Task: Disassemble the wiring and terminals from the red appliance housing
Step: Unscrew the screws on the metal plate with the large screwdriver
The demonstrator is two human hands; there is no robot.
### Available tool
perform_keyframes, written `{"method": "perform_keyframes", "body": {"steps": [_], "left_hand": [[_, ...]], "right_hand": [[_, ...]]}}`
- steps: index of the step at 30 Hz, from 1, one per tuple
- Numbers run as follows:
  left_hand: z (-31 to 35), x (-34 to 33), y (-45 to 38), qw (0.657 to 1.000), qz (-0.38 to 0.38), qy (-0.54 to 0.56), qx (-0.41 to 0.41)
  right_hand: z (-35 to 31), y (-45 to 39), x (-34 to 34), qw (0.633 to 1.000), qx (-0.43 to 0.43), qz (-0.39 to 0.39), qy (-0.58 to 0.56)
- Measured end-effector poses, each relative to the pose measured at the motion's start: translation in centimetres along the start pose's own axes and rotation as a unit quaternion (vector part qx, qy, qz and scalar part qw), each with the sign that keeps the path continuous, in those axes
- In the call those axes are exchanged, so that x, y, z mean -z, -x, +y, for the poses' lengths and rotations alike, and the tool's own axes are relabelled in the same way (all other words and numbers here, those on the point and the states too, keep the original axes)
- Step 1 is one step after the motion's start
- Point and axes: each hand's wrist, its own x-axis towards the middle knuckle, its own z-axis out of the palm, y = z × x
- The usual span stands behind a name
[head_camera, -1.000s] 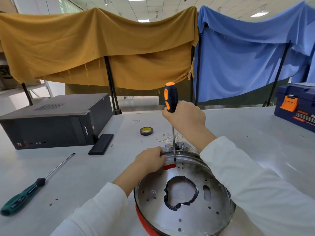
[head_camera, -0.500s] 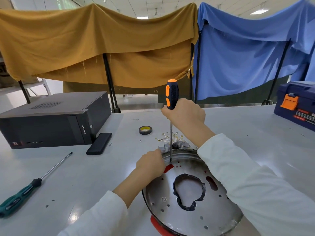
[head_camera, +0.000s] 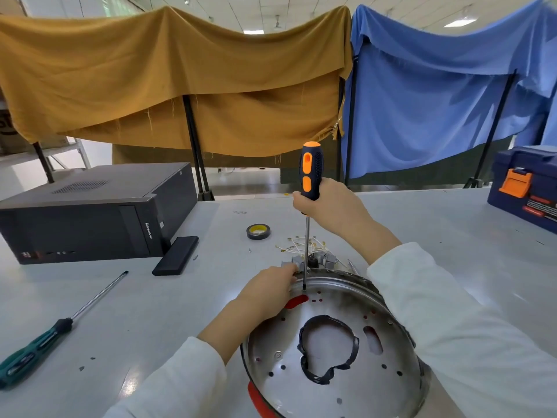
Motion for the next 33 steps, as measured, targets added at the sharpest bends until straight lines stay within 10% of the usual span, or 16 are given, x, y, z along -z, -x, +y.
{"method": "perform_keyframes", "body": {"steps": [6,11,18,33], "left_hand": [[-0.5,-0.1,-0.4,0.999,0.003,-0.033,-0.023],[-0.7,-0.3,-0.5,0.998,0.013,-0.043,-0.032],[-0.8,-0.8,-0.8,0.997,0.025,-0.063,-0.033],[-1.0,-0.7,-1.1,0.994,0.017,-0.100,0.030]], "right_hand": [[-0.3,0.6,-1.1,0.989,0.033,-0.003,-0.142],[-1.6,1.2,-2.4,0.896,-0.021,0.005,-0.443],[-0.7,0.5,-2.2,0.842,-0.039,-0.050,-0.535],[-1.2,1.7,-2.6,0.903,-0.004,0.079,-0.423]]}}
